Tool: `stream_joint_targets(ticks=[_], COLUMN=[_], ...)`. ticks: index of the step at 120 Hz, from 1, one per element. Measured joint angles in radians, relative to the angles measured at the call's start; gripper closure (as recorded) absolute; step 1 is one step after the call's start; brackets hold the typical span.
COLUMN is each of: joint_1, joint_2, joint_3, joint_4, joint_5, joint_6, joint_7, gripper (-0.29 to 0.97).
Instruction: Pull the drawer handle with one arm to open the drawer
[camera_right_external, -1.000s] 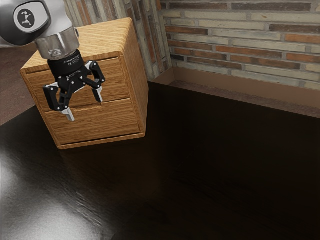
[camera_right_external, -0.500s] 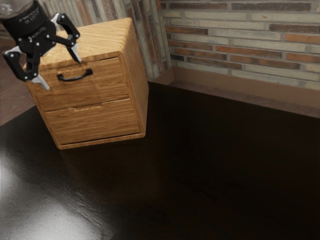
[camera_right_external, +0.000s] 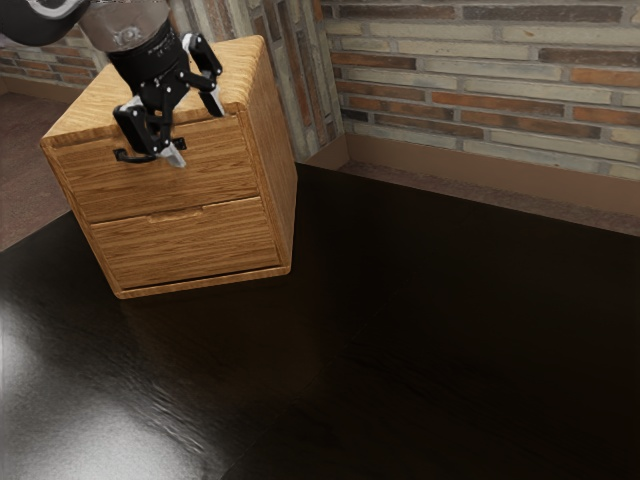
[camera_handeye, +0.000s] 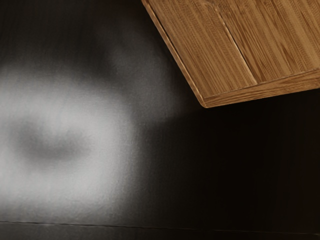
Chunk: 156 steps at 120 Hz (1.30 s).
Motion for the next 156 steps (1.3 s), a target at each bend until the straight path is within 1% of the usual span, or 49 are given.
stream_joint_targets(ticks=[8,16,27,51,72,82,94,101,110,134,152,156], joint_1=[0.057,0.118,0.167,0.191,0.193,0.213,0.256,0.284,0.299,0.302,0.315,0.322], joint_2=[0.035,0.048,0.052,0.068,0.05,0.05,0.053,0.06,0.074,0.137,0.142,0.143], joint_3=[0.009,0.009,0.006,0.005,0.012,0.01,0.013,0.014,0.013,0.007,0.012,0.013], joint_4=[0.009,0.017,0.023,-0.013,-0.013,-0.009,-0.007,-0.005,0.002,0.039,0.04,0.039], joint_5=[0.002,0.003,-0.002,-0.057,-0.069,-0.085,-0.137,-0.161,-0.177,-0.16,-0.141,-0.134], joint_6=[0.029,0.052,0.074,0.183,0.174,0.166,0.16,0.155,0.152,0.155,0.161,0.162], joint_7=[-0.003,-0.006,-0.009,0.02,0.026,0.024,0.016,0.008,-0.001,-0.017,-0.022,-0.022], gripper=[0.03,0.04,0.06,0.14,0.18,0.13,0.08,0.06,0.05,0.07,0.12,0.11])
